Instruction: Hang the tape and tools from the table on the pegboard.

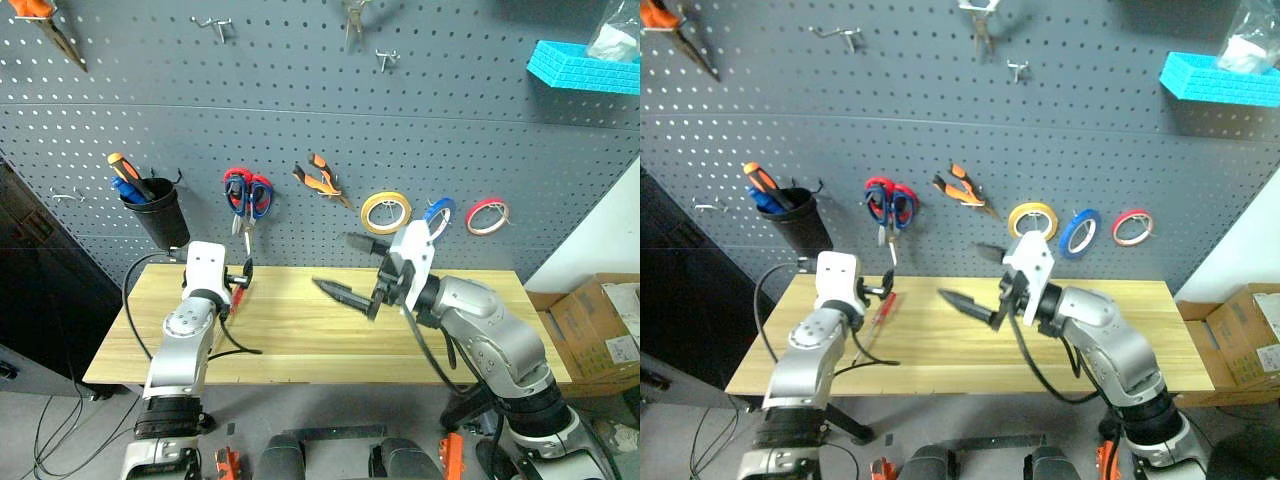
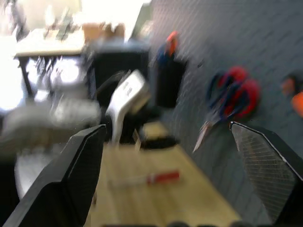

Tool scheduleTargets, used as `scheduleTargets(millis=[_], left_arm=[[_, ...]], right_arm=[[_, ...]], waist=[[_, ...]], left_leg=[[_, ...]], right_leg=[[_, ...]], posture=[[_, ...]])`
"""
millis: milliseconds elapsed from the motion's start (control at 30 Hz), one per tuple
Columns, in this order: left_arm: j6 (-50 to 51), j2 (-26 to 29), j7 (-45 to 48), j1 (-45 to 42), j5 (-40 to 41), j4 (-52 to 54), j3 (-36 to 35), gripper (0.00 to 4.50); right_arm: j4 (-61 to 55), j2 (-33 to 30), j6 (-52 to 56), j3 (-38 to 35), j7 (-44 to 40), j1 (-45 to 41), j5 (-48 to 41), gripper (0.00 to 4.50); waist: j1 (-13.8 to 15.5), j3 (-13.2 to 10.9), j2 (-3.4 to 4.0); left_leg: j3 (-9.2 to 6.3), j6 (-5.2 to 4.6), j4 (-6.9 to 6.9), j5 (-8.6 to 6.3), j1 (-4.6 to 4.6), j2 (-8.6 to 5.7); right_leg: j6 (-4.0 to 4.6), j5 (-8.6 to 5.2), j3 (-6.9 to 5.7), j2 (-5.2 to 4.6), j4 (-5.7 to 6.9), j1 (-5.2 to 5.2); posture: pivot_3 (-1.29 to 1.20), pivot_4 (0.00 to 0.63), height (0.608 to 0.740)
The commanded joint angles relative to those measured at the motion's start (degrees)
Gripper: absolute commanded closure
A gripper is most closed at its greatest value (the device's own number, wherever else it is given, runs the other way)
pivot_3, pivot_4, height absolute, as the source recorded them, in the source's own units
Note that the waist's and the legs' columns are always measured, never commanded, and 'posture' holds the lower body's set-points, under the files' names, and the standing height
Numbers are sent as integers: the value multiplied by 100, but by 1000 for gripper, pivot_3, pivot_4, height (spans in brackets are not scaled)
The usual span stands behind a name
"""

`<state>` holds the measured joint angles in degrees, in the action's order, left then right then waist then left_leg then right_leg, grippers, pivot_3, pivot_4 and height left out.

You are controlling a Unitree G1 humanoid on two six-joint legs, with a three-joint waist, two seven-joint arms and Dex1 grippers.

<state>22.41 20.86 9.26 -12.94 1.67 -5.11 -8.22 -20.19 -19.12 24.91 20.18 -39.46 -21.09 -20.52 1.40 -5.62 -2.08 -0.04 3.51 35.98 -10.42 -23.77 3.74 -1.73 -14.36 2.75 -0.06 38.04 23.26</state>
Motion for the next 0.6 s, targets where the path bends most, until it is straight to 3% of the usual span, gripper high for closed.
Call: scheduleTargets(millis=[33, 333, 500, 600], left_arm=[[284, 255, 214, -134, -8, -118, -19, 25], [-64, 903, 1122, -1272, -86, -2507, 242, 25], [-588, 905, 1420, -2070, -216, -3913, 469, 25], [-959, 838, 1608, -2473, -318, -4741, 632, 25]], right_arm=[[321, 330, -137, 331, 48, -354, 339, 0], [1493, 1183, -114, 461, 272, -1150, 863, 0], [1476, 1275, 270, 299, 382, -1320, 852, 0], [1392, 1221, 507, 250, 409, -1366, 876, 0]], waist=[[-6, -96, 11], [26, -599, 25], [5, -826, 16], [-34, -972, 19]], left_leg=[[-1, 0, 1, 0, 10, 1], [-3, -4, -6, 2, -19, 2], [-2, -8, -2, 1, -118, -3], [-5, -25, -5, -15, -122, -2]], right_leg=[[2, 0, -1, 0, 4, -2], [11, 5, -11, -10, -2, 54], [-8, 21, -14, -13, 6, 103], [-16, 15, -21, -12, 6, 107]], posture=[[124, 157, 740], [89, 282, 740], [30, 341, 740], [-4, 361, 740]])
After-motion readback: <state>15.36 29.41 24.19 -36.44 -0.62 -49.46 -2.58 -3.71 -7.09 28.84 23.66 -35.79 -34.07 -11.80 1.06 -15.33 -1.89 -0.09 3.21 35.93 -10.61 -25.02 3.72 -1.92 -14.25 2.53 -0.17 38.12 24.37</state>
